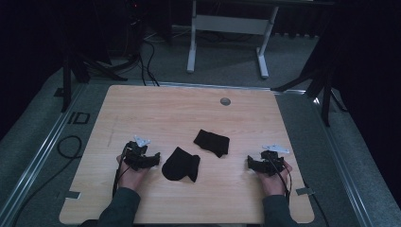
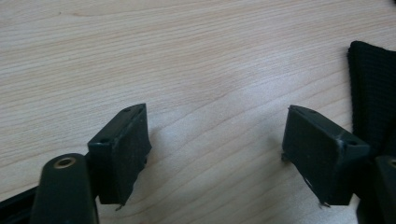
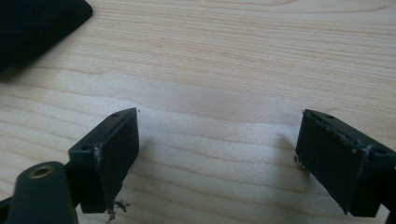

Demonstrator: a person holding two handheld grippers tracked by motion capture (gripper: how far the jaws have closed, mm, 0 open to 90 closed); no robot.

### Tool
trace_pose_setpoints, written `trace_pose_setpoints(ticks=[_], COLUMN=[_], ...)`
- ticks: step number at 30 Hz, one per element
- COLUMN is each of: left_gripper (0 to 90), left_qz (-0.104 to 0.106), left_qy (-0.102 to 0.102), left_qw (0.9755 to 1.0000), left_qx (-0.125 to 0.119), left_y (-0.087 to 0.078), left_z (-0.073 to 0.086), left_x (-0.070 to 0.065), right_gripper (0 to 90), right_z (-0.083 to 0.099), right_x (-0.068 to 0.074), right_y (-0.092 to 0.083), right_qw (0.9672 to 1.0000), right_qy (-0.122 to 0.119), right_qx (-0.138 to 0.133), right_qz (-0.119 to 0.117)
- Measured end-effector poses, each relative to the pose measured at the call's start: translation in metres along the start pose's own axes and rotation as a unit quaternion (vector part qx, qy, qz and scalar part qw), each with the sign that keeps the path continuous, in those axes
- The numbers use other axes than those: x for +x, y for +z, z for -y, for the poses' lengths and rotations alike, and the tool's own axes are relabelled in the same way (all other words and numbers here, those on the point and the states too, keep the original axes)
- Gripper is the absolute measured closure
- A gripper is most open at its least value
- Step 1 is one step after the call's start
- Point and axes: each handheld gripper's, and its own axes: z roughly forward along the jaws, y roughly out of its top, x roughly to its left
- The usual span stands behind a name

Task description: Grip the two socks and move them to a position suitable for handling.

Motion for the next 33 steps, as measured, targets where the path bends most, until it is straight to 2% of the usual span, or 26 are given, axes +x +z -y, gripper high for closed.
trace_pose_setpoints(ticks=[11, 14, 15, 18, 25, 29, 31, 33], left_gripper=[22.1, 22.0, 22.1, 22.0, 21.8, 20.6, 20.6, 20.6], left_qz=[0.001, 0.003, 0.003, 0.003, 0.005, 0.008, 0.008, 0.009], left_qy=[0.002, 0.005, 0.005, 0.005, 0.006, 0.008, 0.009, 0.009], left_qw=[1.0, 1.0, 1.0, 1.0, 0.9999, 0.9999, 0.9999, 0.9999], left_qx=[0.003, 0.005, 0.005, 0.006, 0.007, 0.008, 0.009, 0.009], left_y=[-0.001, -0.001, -0.001, -0.001, -0.001, -0.001, -0.001, -0.001], left_z=[0.0, 0.0, 0.0, 0.0, -0.001, -0.001, -0.001, -0.001], left_x=[-0.001, -0.001, -0.001, -0.001, -0.001, -0.002, -0.002, -0.002], right_gripper=[28.4, 43.3, 43.3, 53.7, 62.6, 73.4, 76.0, 83.2], right_z=[-0.001, -0.001, -0.002, -0.002, -0.002, -0.003, -0.003, -0.004], right_x=[0.006, 0.009, 0.011, 0.014, 0.021, 0.032, 0.035, 0.046], right_y=[-0.006, -0.009, -0.01, -0.011, -0.013, -0.016, -0.016, -0.02], right_qw=[0.9999, 0.9996, 0.9994, 0.9989, 0.9974, 0.9943, 0.9934, 0.9901], right_qy=[-0.004, -0.02, -0.023, -0.033, -0.052, -0.081, -0.085, -0.101], right_qx=[0.013, 0.011, 0.013, 0.015, 0.021, 0.029, 0.032, 0.034], right_qz=[-0.004, -0.018, -0.02, -0.029, -0.045, -0.063, -0.07, -0.092])
